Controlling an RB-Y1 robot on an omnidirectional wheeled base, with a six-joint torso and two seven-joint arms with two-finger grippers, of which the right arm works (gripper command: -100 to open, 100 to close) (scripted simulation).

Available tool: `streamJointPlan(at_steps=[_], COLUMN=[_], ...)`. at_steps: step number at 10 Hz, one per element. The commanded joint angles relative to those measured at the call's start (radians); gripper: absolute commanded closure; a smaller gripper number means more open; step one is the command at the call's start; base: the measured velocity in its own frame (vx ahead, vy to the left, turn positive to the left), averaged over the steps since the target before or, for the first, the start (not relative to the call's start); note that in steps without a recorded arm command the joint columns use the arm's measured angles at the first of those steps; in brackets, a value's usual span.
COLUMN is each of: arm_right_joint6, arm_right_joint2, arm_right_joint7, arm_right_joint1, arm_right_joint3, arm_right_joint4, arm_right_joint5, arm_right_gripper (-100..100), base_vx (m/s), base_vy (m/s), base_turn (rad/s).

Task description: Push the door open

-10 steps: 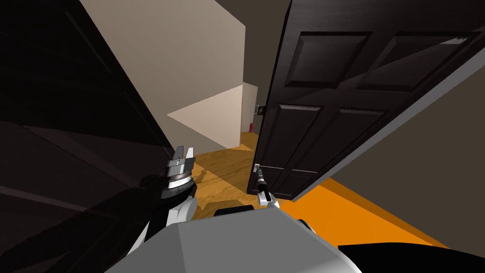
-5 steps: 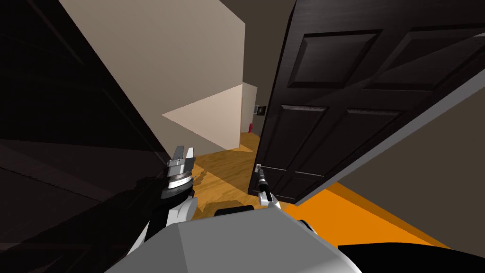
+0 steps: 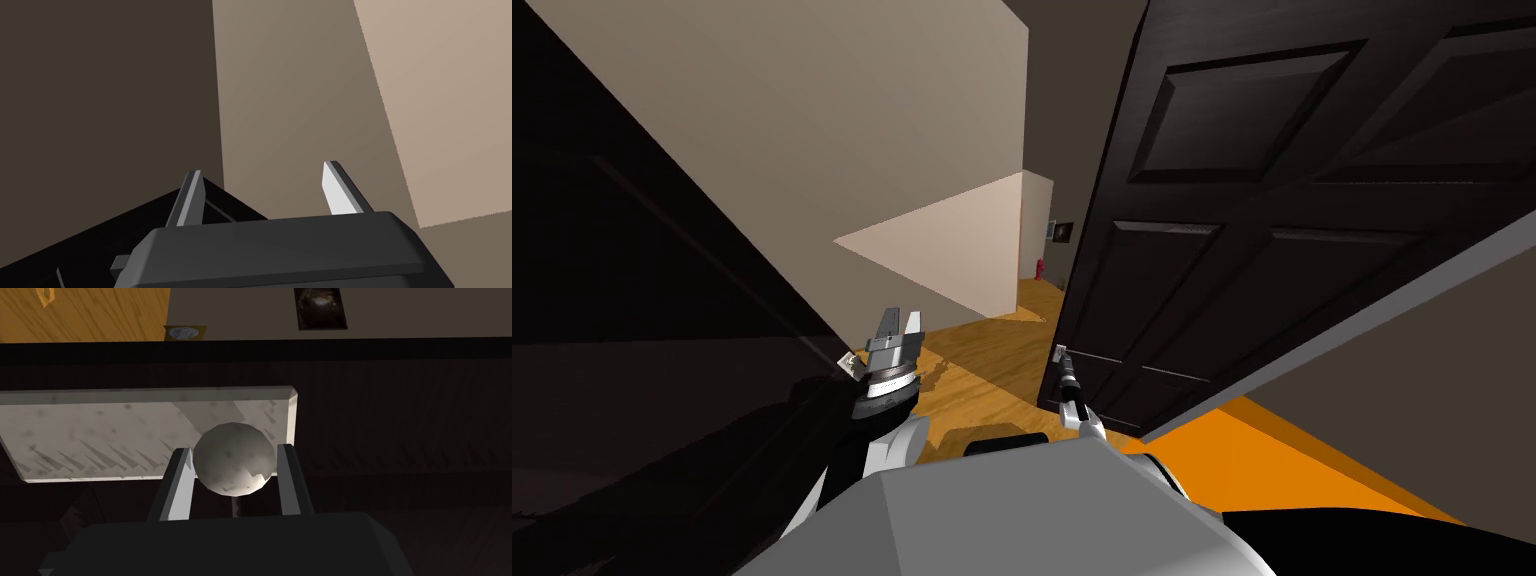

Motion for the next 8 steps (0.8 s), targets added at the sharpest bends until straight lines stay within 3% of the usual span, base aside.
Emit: streamJointPlan(at_steps=[1, 3, 4, 5, 7, 8], arm_right_joint6=[0.016, 0.016, 0.016, 0.017, 0.017, 0.017], arm_right_joint2=[-0.008, -0.011, -0.011, -0.016, -0.016, -0.019], arm_right_joint7=[0.008, 0.014, 0.014, 0.021, 0.021, 0.029], arm_right_joint1=[0.029, 0.028, 0.028, 0.028, 0.028, 0.027], arm_right_joint3=[-0.018, -0.037, -0.037, -0.06, -0.06, -0.083], arm_right_joint4=[-0.04, -0.062, -0.038, -0.035, -0.035, -0.032], arm_right_joint5=[-0.009, -0.019, -0.019, -0.032, -0.032, -0.045], arm_right_gripper=[100, 100, 100, 100, 100, 100], base_vx=[0.151, 0.147, 0.077, 0.158, 0.111, 0.152], base_vy=[0.052, 0.061, 0.003, 0.043, 0.032, 0.046], base_turn=[-0.054, -0.071, 0.002, -0.087, -0.032, -0.054])
